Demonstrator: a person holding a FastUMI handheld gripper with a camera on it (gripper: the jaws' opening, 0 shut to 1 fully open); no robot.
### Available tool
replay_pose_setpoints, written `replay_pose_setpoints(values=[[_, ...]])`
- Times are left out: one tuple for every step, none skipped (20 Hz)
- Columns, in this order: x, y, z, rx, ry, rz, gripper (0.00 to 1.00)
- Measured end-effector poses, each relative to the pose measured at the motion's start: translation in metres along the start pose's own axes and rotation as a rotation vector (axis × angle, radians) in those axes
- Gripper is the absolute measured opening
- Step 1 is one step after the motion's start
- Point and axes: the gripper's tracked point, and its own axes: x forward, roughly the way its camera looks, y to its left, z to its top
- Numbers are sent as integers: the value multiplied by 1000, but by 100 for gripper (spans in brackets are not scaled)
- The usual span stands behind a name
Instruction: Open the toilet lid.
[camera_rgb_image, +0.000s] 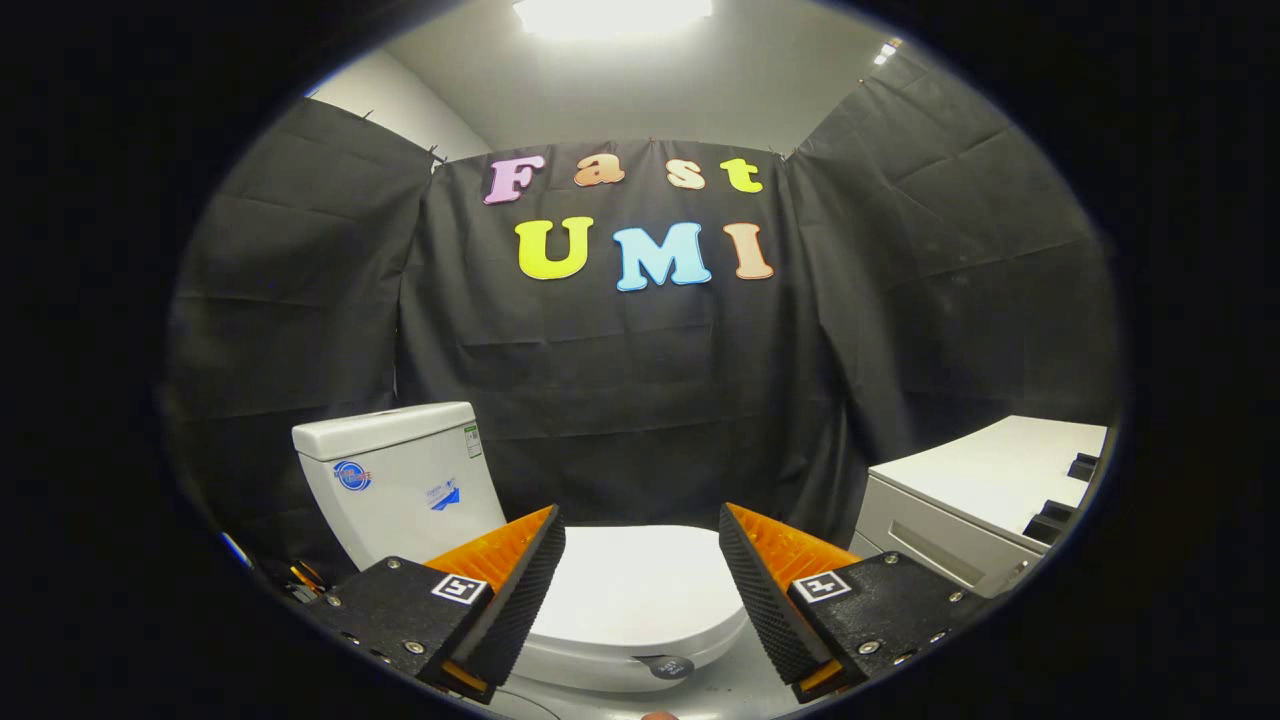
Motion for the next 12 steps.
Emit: replay_pose_setpoints(values=[[0,0,0,0,1,0,95],[0,0,-2,2,3,1,95],[1,0,-1,5,3,2,95],[2,0,-2,9,4,4,95],[2,-1,-2,14,4,5,95],[3,-3,-3,20,3,5,95],[5,-4,-3,31,4,6,95],[6,-6,-5,44,6,11,95],[8,-7,-7,58,12,18,95],[10,-8,-10,80,23,28,95],[13,-9,-15,113,44,40,95],[15,-10,-22,154,66,50,95]])
